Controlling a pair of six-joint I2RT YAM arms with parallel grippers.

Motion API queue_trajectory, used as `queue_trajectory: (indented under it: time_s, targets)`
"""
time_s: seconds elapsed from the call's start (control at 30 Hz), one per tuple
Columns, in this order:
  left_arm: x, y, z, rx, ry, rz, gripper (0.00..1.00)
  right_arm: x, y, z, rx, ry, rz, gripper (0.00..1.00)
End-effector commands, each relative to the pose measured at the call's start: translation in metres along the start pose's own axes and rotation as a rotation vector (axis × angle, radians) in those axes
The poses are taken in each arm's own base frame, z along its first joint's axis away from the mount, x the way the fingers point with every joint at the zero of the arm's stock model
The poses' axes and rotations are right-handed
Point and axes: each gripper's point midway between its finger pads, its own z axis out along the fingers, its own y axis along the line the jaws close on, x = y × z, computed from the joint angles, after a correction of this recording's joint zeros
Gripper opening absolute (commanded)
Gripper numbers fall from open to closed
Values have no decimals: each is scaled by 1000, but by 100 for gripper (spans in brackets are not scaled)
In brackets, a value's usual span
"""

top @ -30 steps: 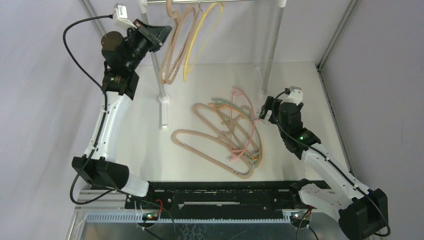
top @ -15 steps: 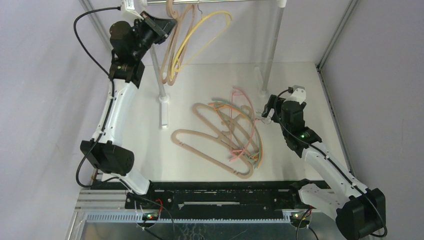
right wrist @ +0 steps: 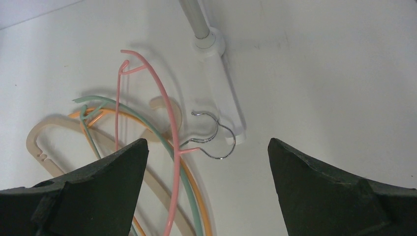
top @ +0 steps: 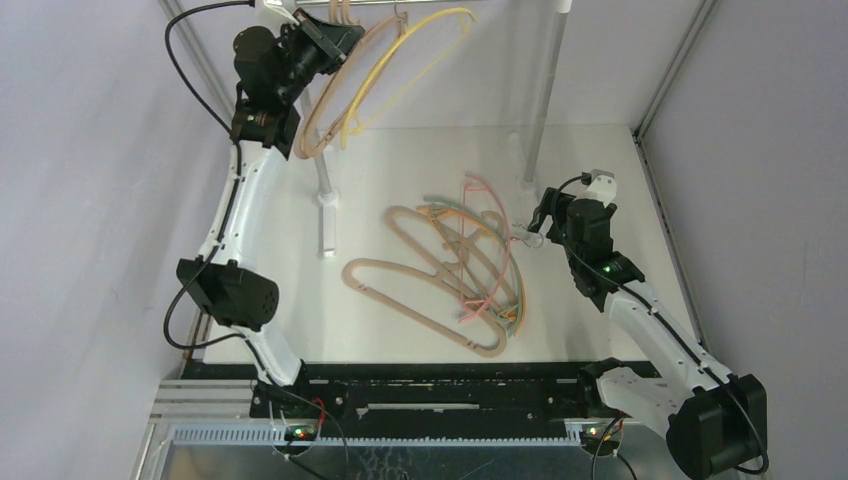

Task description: Organize the hangers

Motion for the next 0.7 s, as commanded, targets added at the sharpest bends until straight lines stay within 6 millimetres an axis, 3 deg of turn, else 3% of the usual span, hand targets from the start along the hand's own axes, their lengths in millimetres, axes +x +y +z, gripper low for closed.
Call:
queue_trajectory:
  time_s: [0.0, 0.17, 0.33, 0.5, 0.67]
  targets:
    - [-18, -22, -10, 32, -44, 33, 0, -12, 5, 1, -24, -42, 9, 100]
    - [-26, -18, -29, -26, -88, 77, 0, -11, 7, -1, -35, -35, 15, 100]
    - [-27, -35, -52, -3, -79, 91, 0, -8, 7, -3, -36, -28, 5, 100]
    - [-24, -49, -82, 12, -70, 106, 23, -6, 10, -5, -48, -21, 0, 100]
    - [-11, -60, -117, 32, -52, 102, 37, -3, 19, -4, -93, -1, 5, 100]
